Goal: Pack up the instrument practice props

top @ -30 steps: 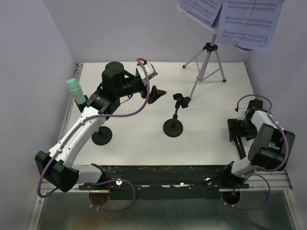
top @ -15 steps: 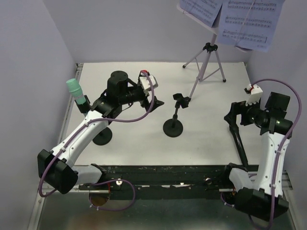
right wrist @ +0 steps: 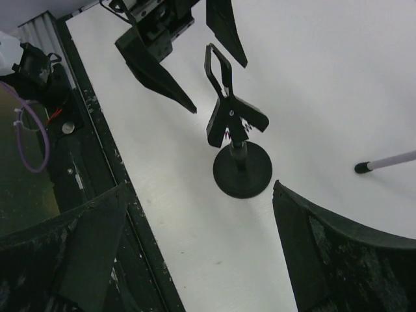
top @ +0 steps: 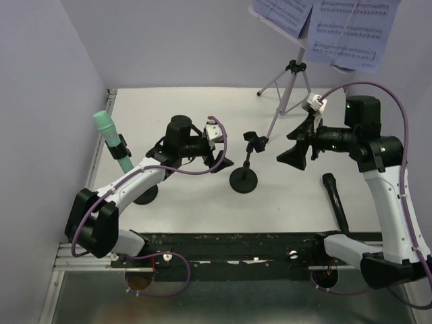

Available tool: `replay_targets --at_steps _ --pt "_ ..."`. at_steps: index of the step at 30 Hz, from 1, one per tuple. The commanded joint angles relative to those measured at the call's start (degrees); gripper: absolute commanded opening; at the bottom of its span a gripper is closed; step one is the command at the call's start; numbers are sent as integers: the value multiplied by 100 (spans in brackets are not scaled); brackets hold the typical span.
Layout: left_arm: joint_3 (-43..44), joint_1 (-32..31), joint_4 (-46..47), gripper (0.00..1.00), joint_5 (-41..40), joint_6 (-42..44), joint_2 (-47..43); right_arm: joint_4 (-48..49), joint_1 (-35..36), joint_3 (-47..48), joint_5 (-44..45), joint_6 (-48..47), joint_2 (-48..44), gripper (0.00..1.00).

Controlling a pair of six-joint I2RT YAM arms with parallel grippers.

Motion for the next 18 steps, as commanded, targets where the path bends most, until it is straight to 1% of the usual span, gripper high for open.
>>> replay_targets --at_steps 1,2,5,7,9,13,18 --pt "-302 -8 993 99 474 -682 352 120 558 634 7 -278 667 100" --pt "-382 -8 1133 99 457 -788 396 120 698 757 25 -348 825 100" --pt "-706 0 1563 99 71 -1130 493 120 1041 978 78 -551 1256 99" --pt "-865 -8 1661 99 87 -1114 519 120 1209 1083 148 -665 1458 97" --pt "-953 -8 1732 98 114 -1236 537 120 1305 1180 183 -770 1599 94" --pt "-1033 0 1828 98 123 -1228 590 129 1376 1382 315 -824 1854 84" --pt "-1121 0 2153 97 193 -1316 704 120 1402 1611 455 -911 2171 79"
